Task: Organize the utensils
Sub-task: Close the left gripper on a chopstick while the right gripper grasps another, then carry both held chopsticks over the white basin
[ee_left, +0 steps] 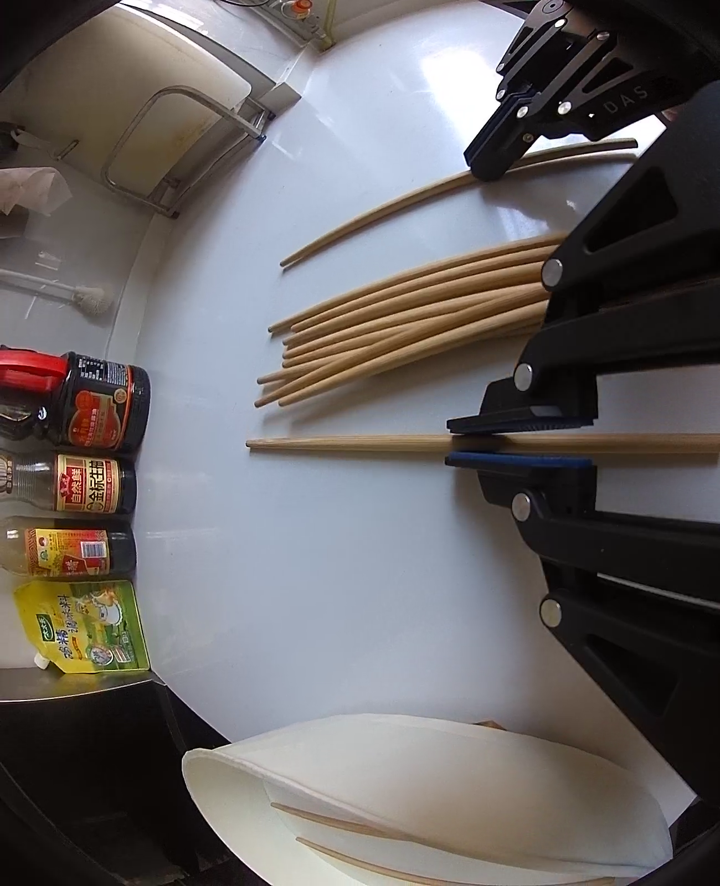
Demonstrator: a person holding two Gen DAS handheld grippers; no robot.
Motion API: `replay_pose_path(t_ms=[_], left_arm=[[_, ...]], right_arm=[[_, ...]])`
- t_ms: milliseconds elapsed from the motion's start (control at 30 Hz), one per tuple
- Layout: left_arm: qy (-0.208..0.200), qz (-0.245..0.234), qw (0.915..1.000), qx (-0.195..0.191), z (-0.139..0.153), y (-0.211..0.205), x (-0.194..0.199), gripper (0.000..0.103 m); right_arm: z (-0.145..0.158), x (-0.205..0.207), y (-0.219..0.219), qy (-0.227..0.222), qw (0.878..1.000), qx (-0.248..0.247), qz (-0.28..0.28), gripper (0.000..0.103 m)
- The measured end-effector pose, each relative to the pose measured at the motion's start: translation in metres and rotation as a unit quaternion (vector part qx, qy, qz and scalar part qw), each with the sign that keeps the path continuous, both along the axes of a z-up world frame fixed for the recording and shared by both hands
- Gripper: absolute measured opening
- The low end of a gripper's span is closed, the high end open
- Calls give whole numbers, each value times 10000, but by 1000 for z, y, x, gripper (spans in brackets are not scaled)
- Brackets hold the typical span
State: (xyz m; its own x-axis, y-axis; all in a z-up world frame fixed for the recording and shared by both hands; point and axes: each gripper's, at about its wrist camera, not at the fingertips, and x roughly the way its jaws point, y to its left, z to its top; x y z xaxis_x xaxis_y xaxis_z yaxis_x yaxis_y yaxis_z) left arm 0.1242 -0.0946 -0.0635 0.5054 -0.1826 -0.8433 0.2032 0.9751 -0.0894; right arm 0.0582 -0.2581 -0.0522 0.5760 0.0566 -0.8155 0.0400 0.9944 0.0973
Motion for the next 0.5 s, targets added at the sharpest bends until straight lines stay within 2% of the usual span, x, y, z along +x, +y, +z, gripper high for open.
replay_pose_path(t_ms=[233,500], left_arm=[[-66,37,9999,-104,11,7,-1,7],[-93,-190,9984,-532,43,10,-28,7]], right_arm=[[2,-1,-3,-33,9999,100,-88,6],[24,-9,-2,-268,9993,207,-149,6]])
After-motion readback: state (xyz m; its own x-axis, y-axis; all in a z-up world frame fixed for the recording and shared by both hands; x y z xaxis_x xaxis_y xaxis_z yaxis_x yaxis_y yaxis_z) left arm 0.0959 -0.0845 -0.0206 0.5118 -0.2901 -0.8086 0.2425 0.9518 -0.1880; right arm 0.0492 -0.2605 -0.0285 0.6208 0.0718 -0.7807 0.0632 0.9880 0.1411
